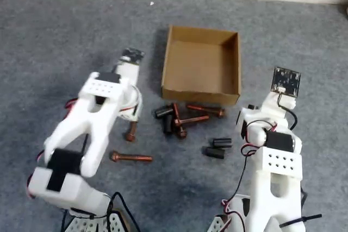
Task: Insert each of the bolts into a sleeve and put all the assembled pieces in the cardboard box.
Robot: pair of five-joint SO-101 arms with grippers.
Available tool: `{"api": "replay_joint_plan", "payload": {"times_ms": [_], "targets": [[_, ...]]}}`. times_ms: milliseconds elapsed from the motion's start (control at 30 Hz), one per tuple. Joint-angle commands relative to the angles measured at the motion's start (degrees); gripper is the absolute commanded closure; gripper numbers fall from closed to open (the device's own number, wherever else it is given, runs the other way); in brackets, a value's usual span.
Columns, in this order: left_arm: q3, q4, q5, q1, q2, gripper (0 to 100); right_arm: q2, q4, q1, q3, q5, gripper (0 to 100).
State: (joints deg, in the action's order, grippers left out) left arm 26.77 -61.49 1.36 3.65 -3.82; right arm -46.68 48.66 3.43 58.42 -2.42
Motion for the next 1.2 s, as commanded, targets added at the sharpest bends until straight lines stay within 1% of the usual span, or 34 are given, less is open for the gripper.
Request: {"api": "replay_joint_plan", "payload": {"times_ms": [0, 100, 167, 267, 400, 433, 533, 633, 767, 833, 933, 967, 1033, 1067, 1167], "targets": [[-2.3, -3.1, -2.2, -1.0, 10.8, 80, -1.7, -1.7, 0.7, -0.3, -0.4, 99.3], [-2.3, -4.0, -10.5, -1.0, 15.9, 81, -1.5, -1.7, 0.7, -0.3, -0.4, 99.3], [-2.6, -4.9, -13.5, -1.2, 17.4, 81, -1.5, -1.7, 0.7, -0.2, -0.3, 99.3], [-2.0, -6.1, -14.9, -0.9, 16.7, 81, -1.5, -1.7, 0.6, -0.2, -0.3, 99.3], [-1.8, -6.1, -14.7, -0.1, 10.7, 81, -1.5, -1.7, 0.6, -0.2, -0.3, 99.3], [-1.8, -5.9, -14.3, 0.0, 8.7, 81, -1.5, -1.7, 0.6, -0.2, -0.3, 99.3], [-2.0, -3.3, -9.7, 0.7, 1.6, 80, -1.5, -1.7, 0.6, -0.2, -0.3, 99.3], [-2.6, -0.9, -8.3, 1.5, -5.6, 81, -1.4, -1.7, 0.6, -0.2, -0.3, 99.3], [-8.6, -4.4, -7.8, 1.0, -11.6, 82, -1.4, -1.7, 0.6, -0.2, -0.3, 99.3], [-10.4, -5.3, -5.8, 1.1, -13.4, 87, -1.4, -1.7, 0.6, -0.2, -0.3, 99.3], [-12.2, -5.5, -3.3, 1.6, -15.1, 98, -1.4, -1.7, 0.6, -0.2, -0.3, 99.3], [-13.0, -5.5, -1.9, 2.2, -15.4, 100, -1.4, -1.7, 0.6, -0.2, -0.3, 99.3], [-13.8, -5.6, 0.9, 2.5, -15.4, 98, -1.4, -1.7, 0.6, -0.2, -0.3, 99.3], [-14.2, -6.2, 1.8, 2.5, -15.4, 99, -1.4, -1.7, 0.6, -0.2, -0.3, 99.3], [-17.7, -10.0, 2.4, 2.7, -15.3, 100, -1.4, -1.7, 0.6, -0.2, -0.3, 99.3]]}}
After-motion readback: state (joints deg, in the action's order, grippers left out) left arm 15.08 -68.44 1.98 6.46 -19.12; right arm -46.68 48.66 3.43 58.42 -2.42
